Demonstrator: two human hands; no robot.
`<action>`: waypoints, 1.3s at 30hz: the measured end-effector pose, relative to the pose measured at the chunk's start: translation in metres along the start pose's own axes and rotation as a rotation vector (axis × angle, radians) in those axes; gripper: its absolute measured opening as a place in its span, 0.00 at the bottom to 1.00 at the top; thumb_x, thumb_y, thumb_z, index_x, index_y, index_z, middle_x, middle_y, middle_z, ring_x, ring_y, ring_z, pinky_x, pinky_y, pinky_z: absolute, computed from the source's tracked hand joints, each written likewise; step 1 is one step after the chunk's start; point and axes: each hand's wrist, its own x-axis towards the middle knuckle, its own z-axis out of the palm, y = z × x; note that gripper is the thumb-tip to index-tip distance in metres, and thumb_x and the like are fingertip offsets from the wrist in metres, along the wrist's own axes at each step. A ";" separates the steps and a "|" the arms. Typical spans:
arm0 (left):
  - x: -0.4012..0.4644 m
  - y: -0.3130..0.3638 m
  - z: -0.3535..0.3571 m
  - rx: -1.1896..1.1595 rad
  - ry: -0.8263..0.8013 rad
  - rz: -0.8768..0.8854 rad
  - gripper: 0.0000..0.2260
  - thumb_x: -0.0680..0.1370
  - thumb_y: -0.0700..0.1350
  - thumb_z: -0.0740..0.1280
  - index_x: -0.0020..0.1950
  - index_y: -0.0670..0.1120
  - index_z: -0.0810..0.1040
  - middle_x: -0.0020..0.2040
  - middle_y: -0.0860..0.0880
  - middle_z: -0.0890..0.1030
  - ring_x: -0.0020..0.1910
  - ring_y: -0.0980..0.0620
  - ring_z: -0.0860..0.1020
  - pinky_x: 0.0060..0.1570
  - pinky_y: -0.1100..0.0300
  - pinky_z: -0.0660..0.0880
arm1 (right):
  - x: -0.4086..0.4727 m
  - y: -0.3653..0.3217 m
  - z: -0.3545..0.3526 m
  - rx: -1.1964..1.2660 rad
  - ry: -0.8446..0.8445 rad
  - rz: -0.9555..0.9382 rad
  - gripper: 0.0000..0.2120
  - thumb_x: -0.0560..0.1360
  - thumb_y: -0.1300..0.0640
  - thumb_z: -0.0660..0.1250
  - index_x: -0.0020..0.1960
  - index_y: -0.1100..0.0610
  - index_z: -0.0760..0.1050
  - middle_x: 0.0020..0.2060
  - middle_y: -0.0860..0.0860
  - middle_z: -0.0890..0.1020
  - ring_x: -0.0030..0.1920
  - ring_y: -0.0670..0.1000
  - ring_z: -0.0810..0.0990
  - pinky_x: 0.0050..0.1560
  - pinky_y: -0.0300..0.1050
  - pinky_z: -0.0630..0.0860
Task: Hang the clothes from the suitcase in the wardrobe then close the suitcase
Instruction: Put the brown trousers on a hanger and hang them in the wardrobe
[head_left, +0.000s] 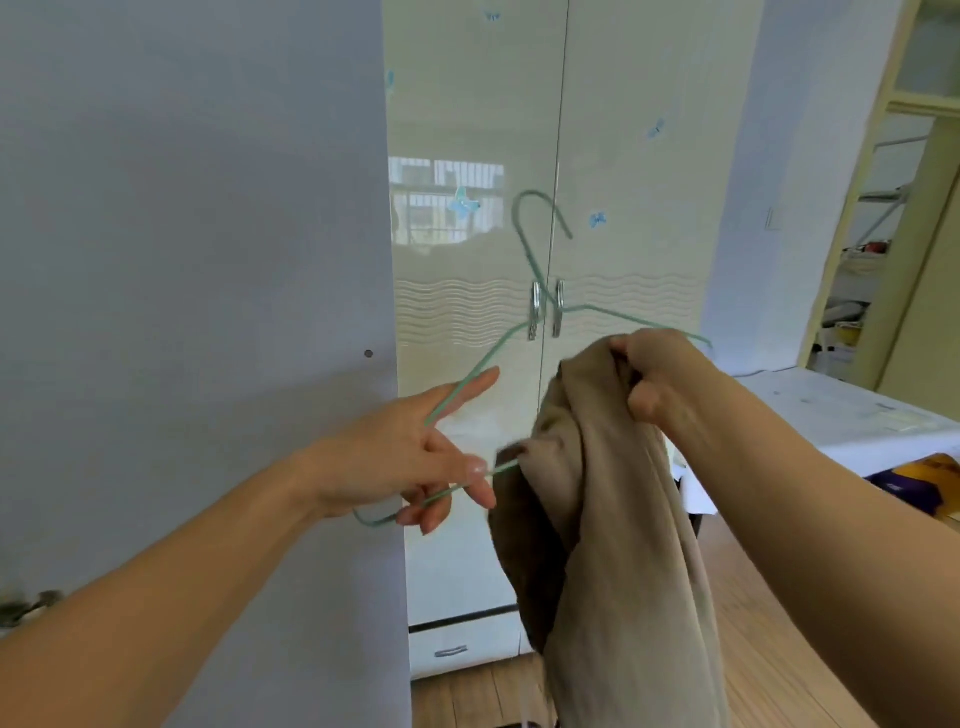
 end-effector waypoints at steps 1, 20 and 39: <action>0.003 -0.003 0.003 0.039 -0.001 0.006 0.35 0.78 0.38 0.66 0.72 0.68 0.53 0.44 0.42 0.85 0.26 0.47 0.74 0.25 0.60 0.71 | -0.006 0.004 0.004 -0.147 -0.069 0.039 0.11 0.78 0.68 0.57 0.41 0.67 0.75 0.24 0.57 0.79 0.22 0.51 0.78 0.26 0.43 0.79; 0.027 -0.002 0.000 0.117 0.099 0.019 0.20 0.77 0.35 0.65 0.63 0.57 0.76 0.38 0.52 0.81 0.34 0.53 0.80 0.35 0.62 0.72 | 0.011 0.010 0.006 0.416 -0.187 -0.016 0.31 0.74 0.77 0.55 0.74 0.59 0.61 0.62 0.61 0.74 0.54 0.60 0.79 0.44 0.53 0.81; 0.015 0.025 -0.055 0.183 0.488 -0.134 0.13 0.80 0.34 0.59 0.47 0.47 0.80 0.34 0.47 0.75 0.27 0.58 0.74 0.30 0.69 0.76 | 0.001 0.007 -0.013 -0.667 -0.200 -0.444 0.02 0.72 0.58 0.71 0.44 0.55 0.83 0.43 0.52 0.84 0.47 0.51 0.81 0.52 0.46 0.77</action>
